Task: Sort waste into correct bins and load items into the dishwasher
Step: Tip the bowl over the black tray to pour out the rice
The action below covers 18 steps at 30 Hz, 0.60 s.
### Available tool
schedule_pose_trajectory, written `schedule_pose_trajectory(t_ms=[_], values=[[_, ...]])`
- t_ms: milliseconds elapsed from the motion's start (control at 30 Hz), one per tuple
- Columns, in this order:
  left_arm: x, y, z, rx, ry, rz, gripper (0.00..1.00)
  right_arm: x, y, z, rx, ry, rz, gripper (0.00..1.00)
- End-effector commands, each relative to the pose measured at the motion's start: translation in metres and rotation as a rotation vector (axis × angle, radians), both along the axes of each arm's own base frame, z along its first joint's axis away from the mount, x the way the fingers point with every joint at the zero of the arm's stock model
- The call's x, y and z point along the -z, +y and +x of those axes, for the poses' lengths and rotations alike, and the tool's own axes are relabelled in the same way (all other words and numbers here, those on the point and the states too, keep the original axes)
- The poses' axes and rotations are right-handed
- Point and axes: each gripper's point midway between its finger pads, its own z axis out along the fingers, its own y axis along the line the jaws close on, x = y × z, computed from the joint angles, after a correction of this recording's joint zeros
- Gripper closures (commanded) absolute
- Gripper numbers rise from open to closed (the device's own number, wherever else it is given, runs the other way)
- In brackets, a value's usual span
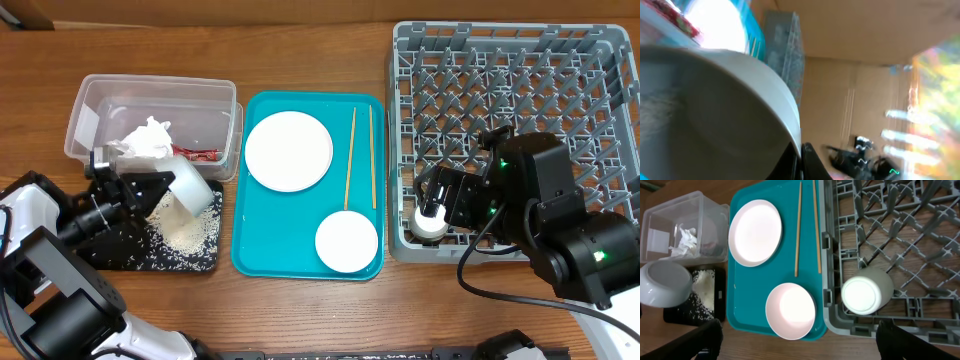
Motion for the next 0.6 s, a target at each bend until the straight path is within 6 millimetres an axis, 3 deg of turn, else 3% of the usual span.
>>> schedule_pose_trajectory(t_ms=[0, 100, 167, 233, 567], values=[[-0.015, 0.003, 0.007, -0.02, -0.289, 0.131, 0.96, -0.005, 0.002, 0.0, -0.013, -0.013, 0.004, 0.01], [-0.007, 0.008, 0.008, -0.043, -0.124, 0.03, 0.96, -0.004, 0.002, 0.0, -0.013, -0.012, 0.004, 0.0], [-0.012, 0.009, 0.009, -0.04, -0.219, 0.084, 0.96, -0.004, 0.002, -0.001, -0.013, -0.01, 0.003, 0.01], [-0.007, 0.009, 0.009, -0.034, -0.175, 0.073, 0.96, -0.004, 0.002, -0.001, -0.013, -0.011, 0.004, 0.01], [-0.002, -0.033, -0.012, 0.179, -0.141, 0.148, 0.96, -0.004, 0.002, -0.001, -0.013, -0.01, 0.004, 0.0]])
